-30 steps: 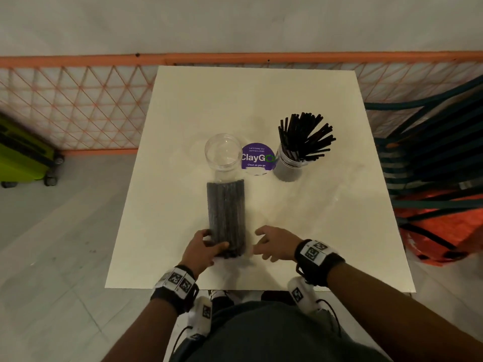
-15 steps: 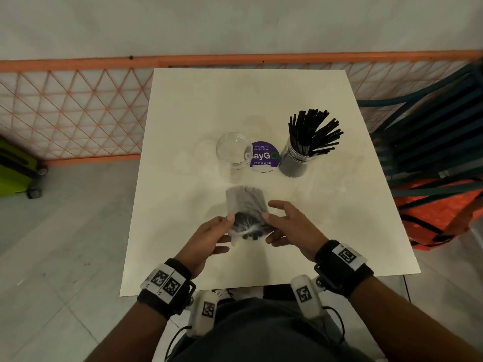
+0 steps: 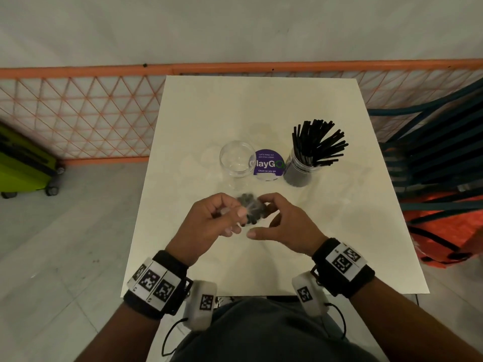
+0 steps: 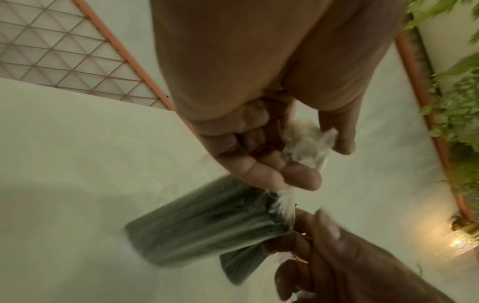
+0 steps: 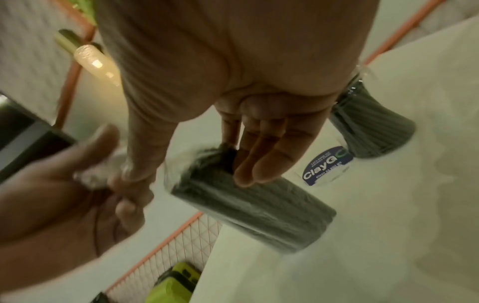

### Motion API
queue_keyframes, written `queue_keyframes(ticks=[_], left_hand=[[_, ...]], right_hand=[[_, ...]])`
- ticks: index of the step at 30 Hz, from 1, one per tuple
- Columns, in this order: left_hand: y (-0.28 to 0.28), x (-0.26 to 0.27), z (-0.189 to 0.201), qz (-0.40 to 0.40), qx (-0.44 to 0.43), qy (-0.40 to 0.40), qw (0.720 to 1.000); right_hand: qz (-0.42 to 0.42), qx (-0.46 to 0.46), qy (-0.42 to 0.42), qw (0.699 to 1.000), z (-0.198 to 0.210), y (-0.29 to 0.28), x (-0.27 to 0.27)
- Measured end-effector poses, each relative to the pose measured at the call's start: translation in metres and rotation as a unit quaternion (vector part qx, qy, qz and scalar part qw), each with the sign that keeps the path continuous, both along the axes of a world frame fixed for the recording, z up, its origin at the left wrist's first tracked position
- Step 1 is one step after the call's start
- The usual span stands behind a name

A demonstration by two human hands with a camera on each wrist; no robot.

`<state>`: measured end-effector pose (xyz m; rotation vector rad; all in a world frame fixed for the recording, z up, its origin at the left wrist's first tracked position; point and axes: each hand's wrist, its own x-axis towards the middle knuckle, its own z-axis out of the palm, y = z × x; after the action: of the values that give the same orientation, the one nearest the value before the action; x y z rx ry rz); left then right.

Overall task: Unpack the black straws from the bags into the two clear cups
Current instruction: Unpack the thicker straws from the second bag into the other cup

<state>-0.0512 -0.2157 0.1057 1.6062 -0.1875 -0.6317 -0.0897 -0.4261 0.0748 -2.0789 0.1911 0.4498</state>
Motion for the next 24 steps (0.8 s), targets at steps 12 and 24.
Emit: queue_keyframes(ticks=[12, 24], left_hand=[[-0.008, 0.023, 0.049, -0.032, 0.137, -0.251, 0.958], [-0.01, 0.024, 0.061, -0.042, 0.129, -0.257, 0.957]], right_hand=[[-0.077, 0.005, -0.142, 0.987, 0.008, -0.022, 0.012], [0.053, 0.005, -0.161, 0.986, 0.001, -0.007, 0.003]])
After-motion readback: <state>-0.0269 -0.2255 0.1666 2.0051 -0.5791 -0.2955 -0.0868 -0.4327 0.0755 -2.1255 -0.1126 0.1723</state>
